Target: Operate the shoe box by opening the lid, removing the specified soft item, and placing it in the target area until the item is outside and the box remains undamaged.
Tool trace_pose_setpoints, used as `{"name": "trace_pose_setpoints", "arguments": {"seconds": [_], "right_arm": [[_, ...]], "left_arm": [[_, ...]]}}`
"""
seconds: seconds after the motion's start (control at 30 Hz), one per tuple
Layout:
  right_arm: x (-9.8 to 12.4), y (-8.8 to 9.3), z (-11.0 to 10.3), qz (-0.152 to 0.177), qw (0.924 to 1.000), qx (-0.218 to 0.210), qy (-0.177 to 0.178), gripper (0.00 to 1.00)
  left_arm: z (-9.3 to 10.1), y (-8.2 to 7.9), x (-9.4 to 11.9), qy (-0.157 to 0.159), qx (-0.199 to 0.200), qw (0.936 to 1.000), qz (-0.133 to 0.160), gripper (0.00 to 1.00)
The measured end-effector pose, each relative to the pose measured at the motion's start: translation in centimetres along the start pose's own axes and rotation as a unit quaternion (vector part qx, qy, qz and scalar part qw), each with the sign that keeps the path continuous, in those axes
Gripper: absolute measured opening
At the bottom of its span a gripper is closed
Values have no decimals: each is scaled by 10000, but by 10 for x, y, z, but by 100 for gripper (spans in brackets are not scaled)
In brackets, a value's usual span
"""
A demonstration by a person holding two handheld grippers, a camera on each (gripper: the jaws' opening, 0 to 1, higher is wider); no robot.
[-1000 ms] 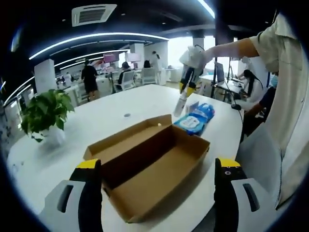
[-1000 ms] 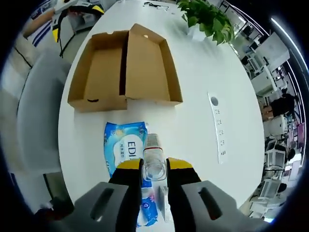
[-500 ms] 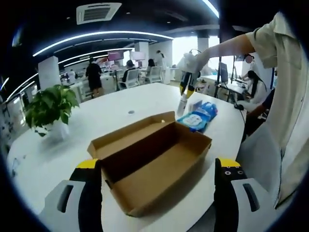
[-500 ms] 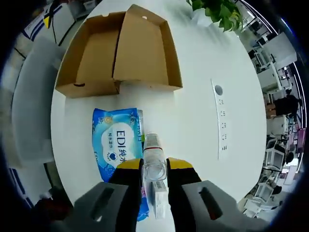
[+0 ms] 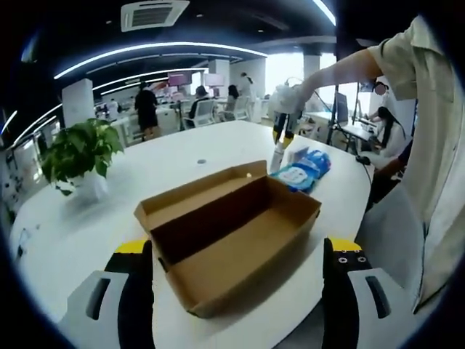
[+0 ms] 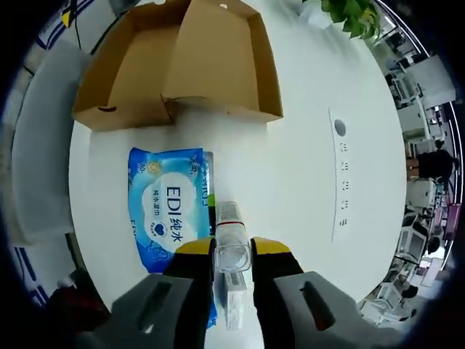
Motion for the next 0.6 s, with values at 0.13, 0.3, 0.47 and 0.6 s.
{"name": "trace_pose_setpoints", "arguments": {"seconds": [0.13, 0.3, 0.47, 0.6], "right_arm": [[-3, -1, 1, -31, 10000, 37, -21, 17], [-4, -4, 5, 22, 10000, 50, 37, 17], [-5, -3, 6, 27, 9998, 160, 84, 18], [-3, -3, 7, 29, 9997, 189, 120, 18]], "left_arm": [[0, 3, 0, -12, 48, 10000, -31, 100], [0, 5, -1, -28, 93, 9999, -58, 100], [-2, 6, -2, -57, 113, 9999, -74, 99], [-2, 6, -3, -64, 118, 9999, -86, 98]]}}
Point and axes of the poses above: the point that each gripper's makers call its tool centre point, and the gripper's own axes: x roughly backward along the fingers, z roughly to its right, y roughly out of its underside, the point moved 8 cm from there along x, roughly backward along the fingers, and after that the axes turned 2 degrees about x, right-handed, at the moved point
